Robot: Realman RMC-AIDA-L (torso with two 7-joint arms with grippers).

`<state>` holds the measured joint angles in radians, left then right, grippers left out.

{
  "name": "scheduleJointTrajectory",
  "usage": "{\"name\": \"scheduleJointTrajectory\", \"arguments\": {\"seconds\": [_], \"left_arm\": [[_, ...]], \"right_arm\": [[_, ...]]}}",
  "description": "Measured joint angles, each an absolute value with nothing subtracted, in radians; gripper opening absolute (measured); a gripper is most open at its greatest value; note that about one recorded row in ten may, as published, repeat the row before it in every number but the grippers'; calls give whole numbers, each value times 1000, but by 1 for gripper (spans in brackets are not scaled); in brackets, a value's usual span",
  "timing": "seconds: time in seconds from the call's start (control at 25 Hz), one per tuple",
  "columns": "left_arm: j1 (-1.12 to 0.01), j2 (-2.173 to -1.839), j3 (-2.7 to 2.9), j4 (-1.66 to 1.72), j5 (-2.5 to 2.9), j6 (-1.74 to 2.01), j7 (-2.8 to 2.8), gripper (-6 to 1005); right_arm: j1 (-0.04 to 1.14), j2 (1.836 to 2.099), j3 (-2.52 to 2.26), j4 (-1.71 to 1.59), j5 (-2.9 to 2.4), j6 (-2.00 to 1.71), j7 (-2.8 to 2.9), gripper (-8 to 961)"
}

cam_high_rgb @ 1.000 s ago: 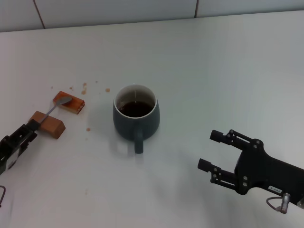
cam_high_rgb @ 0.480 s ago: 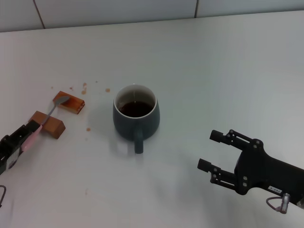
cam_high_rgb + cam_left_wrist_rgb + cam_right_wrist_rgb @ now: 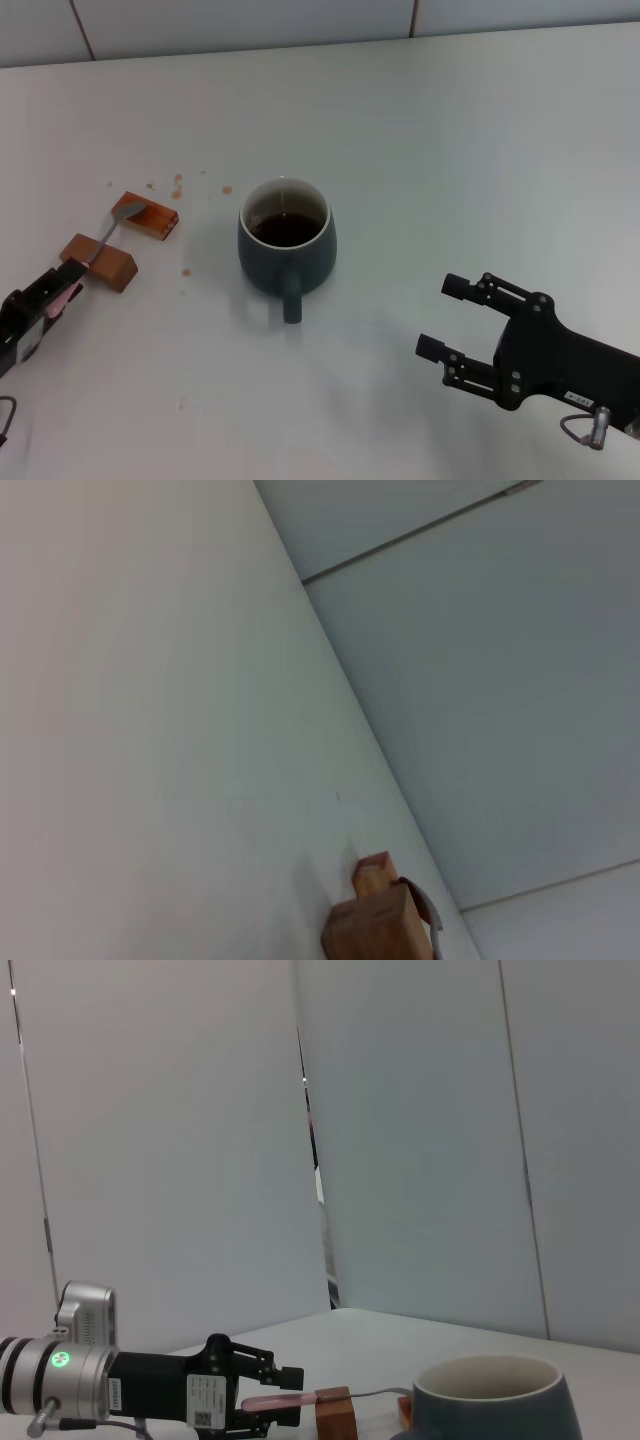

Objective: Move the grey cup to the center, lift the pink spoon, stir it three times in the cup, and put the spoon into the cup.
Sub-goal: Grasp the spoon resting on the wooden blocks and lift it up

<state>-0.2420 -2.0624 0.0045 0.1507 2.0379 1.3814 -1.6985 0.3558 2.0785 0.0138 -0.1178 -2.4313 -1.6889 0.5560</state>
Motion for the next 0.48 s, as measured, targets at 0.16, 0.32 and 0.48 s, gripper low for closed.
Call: {"name": "scheduleJointTrajectory", "arguments": {"seconds": [0.16,0.32,0.48], "left_arm": [[-242,-2063,5,140,2040,1382,-1699,389],[-242,-2063,5,138,2040,1381,-1699,389],[-242,-2063,4,133,2040,1381,-1700,387]], "right_arm": [[356,2079,14,-117,-2431,-1689,555,758],[356,2078,14,-117,-2431,-1689,555,758],[356,2078,14,-117,-2431,-1689,554,758]]}}
